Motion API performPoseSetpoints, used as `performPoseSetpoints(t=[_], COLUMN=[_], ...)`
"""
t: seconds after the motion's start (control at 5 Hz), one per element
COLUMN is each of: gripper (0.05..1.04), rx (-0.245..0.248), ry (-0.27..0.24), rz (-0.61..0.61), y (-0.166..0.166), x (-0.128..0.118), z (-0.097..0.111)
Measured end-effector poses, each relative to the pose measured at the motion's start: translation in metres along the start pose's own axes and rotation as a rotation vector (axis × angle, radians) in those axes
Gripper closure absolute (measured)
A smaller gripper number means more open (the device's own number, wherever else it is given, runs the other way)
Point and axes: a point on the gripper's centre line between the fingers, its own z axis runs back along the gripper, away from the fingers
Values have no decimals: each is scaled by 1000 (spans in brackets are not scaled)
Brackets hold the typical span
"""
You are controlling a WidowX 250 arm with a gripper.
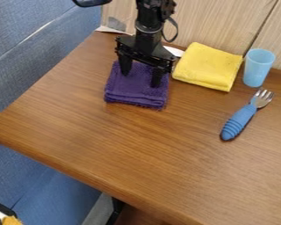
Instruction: Moved the purple towel to the bottom right side of the table
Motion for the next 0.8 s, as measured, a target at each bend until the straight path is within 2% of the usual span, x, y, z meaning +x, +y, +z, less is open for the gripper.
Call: performPoseSetpoints(t=[0.2, 0.4, 0.8], gripper=[83, 83, 83], rx=[-24, -92, -132], ry=[-23, -47, -17], rz=[27, 62, 50], y=[-2, -1, -13], x=[-3, -8, -30], z=[-6, -8, -5])
